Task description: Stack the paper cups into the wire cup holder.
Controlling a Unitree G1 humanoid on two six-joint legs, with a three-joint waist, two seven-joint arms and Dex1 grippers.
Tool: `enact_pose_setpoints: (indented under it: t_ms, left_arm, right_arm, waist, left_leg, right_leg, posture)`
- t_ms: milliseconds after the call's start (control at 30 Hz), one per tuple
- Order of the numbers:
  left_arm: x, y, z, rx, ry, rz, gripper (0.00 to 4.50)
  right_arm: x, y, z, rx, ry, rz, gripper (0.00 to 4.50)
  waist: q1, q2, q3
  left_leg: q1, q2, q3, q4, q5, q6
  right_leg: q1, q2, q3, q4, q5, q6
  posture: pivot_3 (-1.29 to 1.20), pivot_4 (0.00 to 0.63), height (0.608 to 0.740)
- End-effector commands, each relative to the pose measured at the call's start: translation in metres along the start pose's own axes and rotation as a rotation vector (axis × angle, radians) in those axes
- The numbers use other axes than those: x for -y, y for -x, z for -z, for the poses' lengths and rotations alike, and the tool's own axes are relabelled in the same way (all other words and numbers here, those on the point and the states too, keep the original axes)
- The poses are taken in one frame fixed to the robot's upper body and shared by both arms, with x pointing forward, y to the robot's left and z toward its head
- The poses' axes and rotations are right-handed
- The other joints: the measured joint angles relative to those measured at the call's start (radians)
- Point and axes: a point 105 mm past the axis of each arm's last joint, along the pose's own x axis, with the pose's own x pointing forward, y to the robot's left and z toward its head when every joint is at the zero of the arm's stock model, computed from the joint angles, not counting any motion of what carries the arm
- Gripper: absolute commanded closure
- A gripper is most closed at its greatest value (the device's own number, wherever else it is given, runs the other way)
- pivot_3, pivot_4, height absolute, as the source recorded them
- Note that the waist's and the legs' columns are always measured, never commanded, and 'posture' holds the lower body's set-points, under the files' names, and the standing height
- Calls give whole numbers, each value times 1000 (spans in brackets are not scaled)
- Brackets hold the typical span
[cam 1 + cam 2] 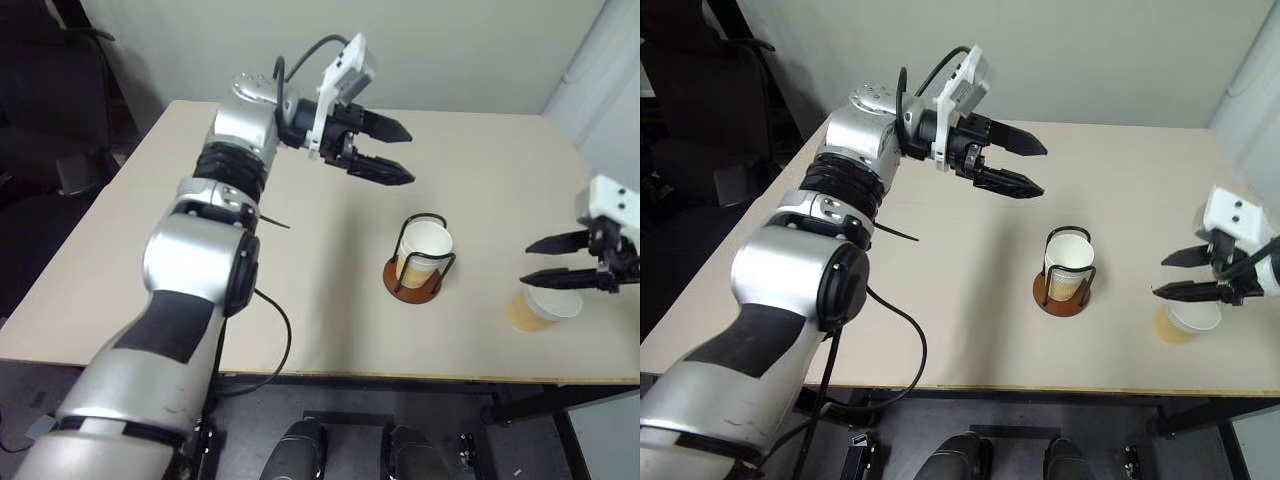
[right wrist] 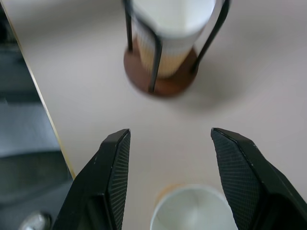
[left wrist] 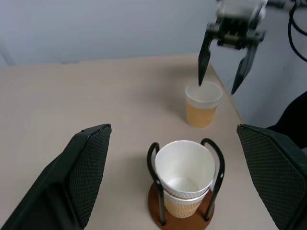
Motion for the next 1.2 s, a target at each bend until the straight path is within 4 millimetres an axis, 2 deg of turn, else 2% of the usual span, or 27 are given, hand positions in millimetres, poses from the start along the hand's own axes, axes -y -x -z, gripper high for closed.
enact_pose_setpoints:
  t_ms: [33, 200, 367, 633, 767, 933, 1033, 1200]
  left_arm:
    - [7, 3, -21, 28, -67, 41, 17]
    - [9, 4, -19, 25, -66, 48, 17]
    - [9, 4, -20, 29, -67, 55, 17]
    - [13, 6, -19, 40, -66, 71, 17]
    - [19, 12, -14, 32, -61, 93, 17]
    - [25, 24, -3, 13, -73, 102, 17]
    - [26, 30, 4, 3, -66, 95, 0]
    - [22, 41, 17, -14, -40, 53, 0]
  right_arm:
    - [5, 7, 10, -69, 61, 41, 1829]
    - [5, 10, 30, -149, 56, 33, 1829]
    - [3, 9, 41, -192, 66, 18, 1829]
    - [-3, -10, 59, -266, 138, -30, 1829]
    - [-7, -18, 65, -284, 160, -61, 1829]
    - [-8, -23, 68, -298, 177, -73, 1829]
    - [-7, -23, 67, -299, 179, -72, 2411]
    - [-6, -18, 63, -295, 173, -76, 4194]
  waist:
    - [-1, 0, 0]
    - [-3, 0, 0]
    - [-4, 0, 0]
    - [-6, 0, 0]
    - [-7, 0, 0]
    - [-6, 0, 0]
    - [-6, 0, 0]
    - [-6, 0, 0]
  left_leg:
    - [0, 0, 0, 0, -1, 1]
    - [3, 0, 1, 0, -1, 2]
    - [3, 0, 1, 0, 0, 2]
    - [5, 0, 2, 0, 0, 2]
    - [5, 0, 2, -1, 0, 2]
    - [5, 1, 2, -1, 0, 2]
    - [5, 0, 1, 0, 0, 2]
    - [5, 0, 1, -1, 1, 1]
  right_leg:
    - [0, 0, 0, 0, 0, 0]
    - [2, 0, 1, 0, 0, 0]
    - [3, 0, 2, 0, -1, -3]
    - [4, 0, 2, 0, -2, -5]
    - [4, 0, 2, 0, 2, 1]
    - [4, 0, 2, -1, 2, 1]
    - [4, 0, 2, -1, 2, 1]
    - [5, 0, 2, -1, -1, -6]
  posture:
    - [0, 150, 740]
    - [0, 150, 740]
    - [0, 150, 740]
    - [0, 150, 740]
    - [0, 150, 740]
    - [0, 150, 740]
    - [0, 150, 740]
    - [0, 150, 740]
